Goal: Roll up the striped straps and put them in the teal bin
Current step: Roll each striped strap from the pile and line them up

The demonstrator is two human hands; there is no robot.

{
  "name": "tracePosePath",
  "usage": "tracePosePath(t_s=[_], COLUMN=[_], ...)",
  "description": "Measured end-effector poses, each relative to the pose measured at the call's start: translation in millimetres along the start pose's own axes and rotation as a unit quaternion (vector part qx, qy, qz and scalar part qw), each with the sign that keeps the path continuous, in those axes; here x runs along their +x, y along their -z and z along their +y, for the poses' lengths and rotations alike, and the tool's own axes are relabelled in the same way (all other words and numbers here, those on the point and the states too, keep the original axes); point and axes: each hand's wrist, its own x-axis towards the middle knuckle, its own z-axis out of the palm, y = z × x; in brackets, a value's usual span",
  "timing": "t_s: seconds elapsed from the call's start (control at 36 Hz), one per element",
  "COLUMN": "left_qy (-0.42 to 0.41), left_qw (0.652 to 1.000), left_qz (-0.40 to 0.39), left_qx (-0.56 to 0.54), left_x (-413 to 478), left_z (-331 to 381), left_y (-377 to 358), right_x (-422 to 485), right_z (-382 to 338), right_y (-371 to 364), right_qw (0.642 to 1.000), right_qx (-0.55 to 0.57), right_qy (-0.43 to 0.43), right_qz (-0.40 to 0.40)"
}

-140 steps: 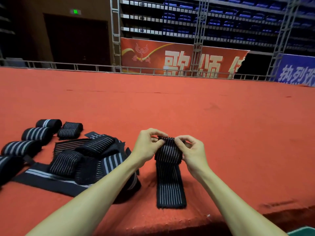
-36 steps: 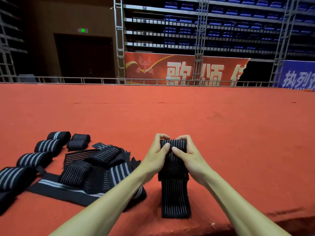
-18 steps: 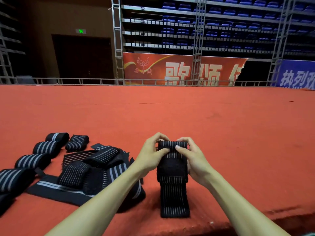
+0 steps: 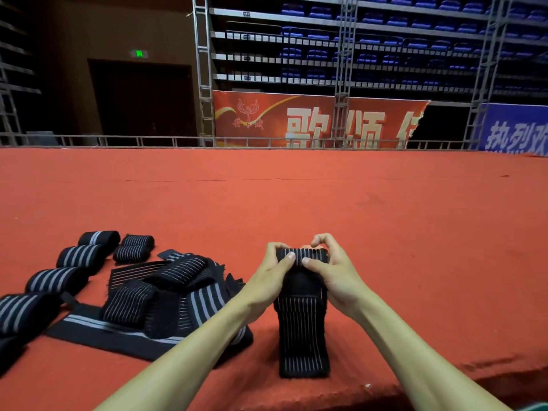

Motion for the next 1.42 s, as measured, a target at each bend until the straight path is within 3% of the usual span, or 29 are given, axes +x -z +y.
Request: tracePosePath(t_s=[0.19, 0.33, 0.47, 0.72, 0.92, 1.22, 1.42], left_qy=[0.013, -0.042, -0.073, 0.016, 0.05, 0.102, 0.04], left_qw=[0.999, 0.997, 0.996, 0.99, 0.989, 0.992, 0.99], left_qz=[-0.034, 0.013, 0.032, 0.048, 0.05, -0.024, -0.053], left_qx=[-0.023, -0.063, -0.031, -0.134, -0.131, -0.074, -0.125], left_x=[-1.7, 0.4, -0.4, 1.3, 1.4, 4.2, 3.6], left_z=[4.4, 9.8, 15.8, 26.2, 27.7, 27.0, 22.6], left_y=[4.9, 10.1, 11.8, 8.0, 10.8, 21.8, 27.4], right_x=[0.4, 2.2, 3.6, 7.4, 4.4, 2.4, 6.8], right_z=[0.7, -0.3, -4.0, -1.1, -1.4, 0.5, -1.6], right_y=[-0.1, -7.5, -14.9, -20.0, -18.0, -14.7, -23.6], right_qw=[0.999, 0.999, 0.998, 0.998, 0.999, 0.998, 0.999], right_qx=[-0.038, 0.003, -0.011, -0.019, -0.033, -0.051, -0.026], right_qy=[-0.003, -0.028, -0.05, 0.028, -0.008, 0.0, -0.007], right_qz=[-0.022, 0.026, 0.037, 0.047, -0.026, -0.027, 0.027])
